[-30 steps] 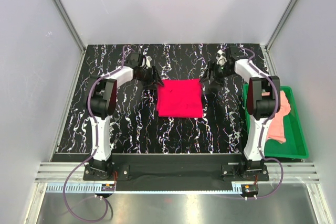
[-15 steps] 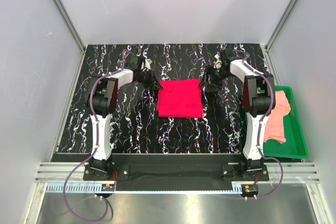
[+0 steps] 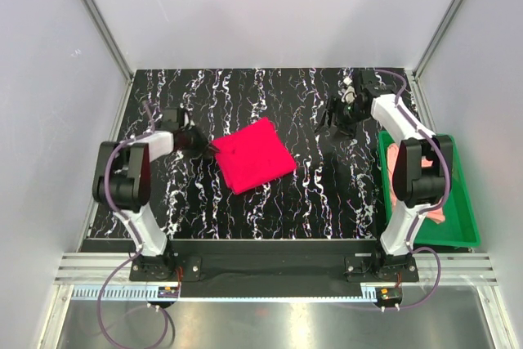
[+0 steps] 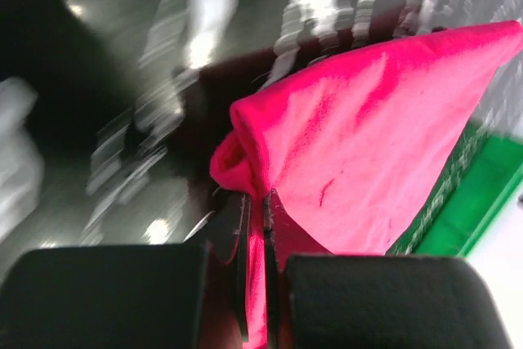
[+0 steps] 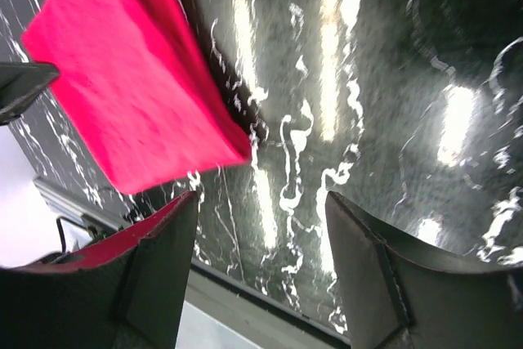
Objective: Fold and stack the t-shirts
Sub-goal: Neatly place the folded tshirt to the corner
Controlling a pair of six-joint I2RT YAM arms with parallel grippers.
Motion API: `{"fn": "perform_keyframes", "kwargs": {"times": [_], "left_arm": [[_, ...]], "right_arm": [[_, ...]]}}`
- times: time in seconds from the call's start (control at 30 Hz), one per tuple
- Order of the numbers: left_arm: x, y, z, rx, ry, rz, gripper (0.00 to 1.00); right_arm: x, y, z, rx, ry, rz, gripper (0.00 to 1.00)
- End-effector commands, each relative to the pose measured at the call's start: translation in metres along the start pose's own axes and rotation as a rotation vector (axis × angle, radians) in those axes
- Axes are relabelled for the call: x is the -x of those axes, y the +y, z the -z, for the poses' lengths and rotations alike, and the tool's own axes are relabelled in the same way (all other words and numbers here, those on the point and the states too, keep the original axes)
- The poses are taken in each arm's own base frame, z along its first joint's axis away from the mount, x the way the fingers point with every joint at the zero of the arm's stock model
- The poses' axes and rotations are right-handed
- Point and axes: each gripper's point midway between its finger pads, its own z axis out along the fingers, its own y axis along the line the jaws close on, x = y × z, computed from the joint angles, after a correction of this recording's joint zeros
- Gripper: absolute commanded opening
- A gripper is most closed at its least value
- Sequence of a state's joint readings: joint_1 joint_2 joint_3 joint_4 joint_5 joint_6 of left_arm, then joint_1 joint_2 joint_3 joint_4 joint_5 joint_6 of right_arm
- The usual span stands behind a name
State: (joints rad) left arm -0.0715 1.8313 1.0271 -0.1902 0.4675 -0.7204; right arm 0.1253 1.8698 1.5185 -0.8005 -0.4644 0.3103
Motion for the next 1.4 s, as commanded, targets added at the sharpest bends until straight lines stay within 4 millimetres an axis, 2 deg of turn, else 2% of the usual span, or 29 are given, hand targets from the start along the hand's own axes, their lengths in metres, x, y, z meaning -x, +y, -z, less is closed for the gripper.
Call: {"fn": "perform_keyframes", "kwargs": {"times": [0.0,0.03,0.07,0.1,0.13,0.17,0.2,0.23,0.27,0.3,0.33,0.4,0.53,0.63,0.67,0.83,1.0,1.13,1.2,1.37], "left_arm": [[0.023,0.021,0.037,0.102,-0.218,0.102,0.00],[0.024,0.035,0.046,0.137,-0.249,0.142,0.00],[0.010,0.060,0.050,0.221,-0.258,0.181,0.00],[0.013,0.066,0.068,0.233,-0.315,0.226,0.00],[0.016,0.082,0.080,0.268,-0.356,0.269,0.00],[0.004,0.107,0.088,0.349,-0.370,0.311,0.00],[0.007,0.109,0.103,0.352,-0.419,0.336,0.00],[0.011,0.126,0.117,0.382,-0.460,0.391,0.00],[0.001,0.146,0.124,0.440,-0.469,0.430,0.00],[0.004,0.150,0.137,0.438,-0.513,0.455,0.00],[0.006,0.167,0.151,0.464,-0.551,0.513,0.00],[0.002,0.194,0.173,0.508,-0.610,0.595,0.00],[-0.006,0.232,0.210,0.604,-0.673,0.682,0.00],[-0.022,0.259,0.236,0.704,-0.694,0.765,0.00],[-0.034,0.266,0.241,0.741,-0.690,0.818,0.00],[-0.056,0.286,0.255,0.778,-0.753,0.947,0.00],[-0.068,0.297,0.283,0.908,-0.793,1.044,0.00],[-0.064,0.305,0.292,0.945,-0.811,1.031,0.00],[-0.055,0.305,0.299,0.949,-0.815,1.011,0.00],[-0.045,0.309,0.304,0.971,-0.784,0.966,0.00]], "right_arm": [[-0.015,0.026,0.012,0.039,0.013,0.041,0.70],[-0.017,0.031,0.013,0.050,0.015,0.053,0.70],[-0.019,0.035,0.012,0.057,0.020,0.062,0.70],[-0.024,0.042,0.010,0.069,0.031,0.080,0.70],[-0.027,0.046,0.009,0.077,0.039,0.086,0.70],[-0.029,0.048,0.007,0.081,0.041,0.098,0.70],[-0.031,0.051,0.006,0.085,0.048,0.105,0.70],[-0.035,0.055,0.003,0.094,0.060,0.120,0.70],[-0.037,0.058,0.003,0.097,0.065,0.126,0.70],[-0.038,0.059,0.002,0.100,0.069,0.128,0.70],[-0.041,0.063,0.001,0.109,0.076,0.137,0.70],[-0.045,0.067,-0.001,0.121,0.088,0.137,0.70],[-0.057,0.082,-0.005,0.147,0.118,0.157,0.70],[-0.066,0.092,-0.009,0.159,0.146,0.173,0.69],[-0.070,0.096,-0.010,0.165,0.157,0.181,0.69],[-0.078,0.105,-0.017,0.177,0.193,0.189,0.69],[-0.084,0.112,-0.019,0.183,0.215,0.201,0.68],[-0.087,0.111,-0.021,0.179,0.224,0.202,0.68],[-0.089,0.110,-0.022,0.177,0.228,0.203,0.68],[-0.088,0.109,-0.024,0.179,0.230,0.201,0.68]]}}
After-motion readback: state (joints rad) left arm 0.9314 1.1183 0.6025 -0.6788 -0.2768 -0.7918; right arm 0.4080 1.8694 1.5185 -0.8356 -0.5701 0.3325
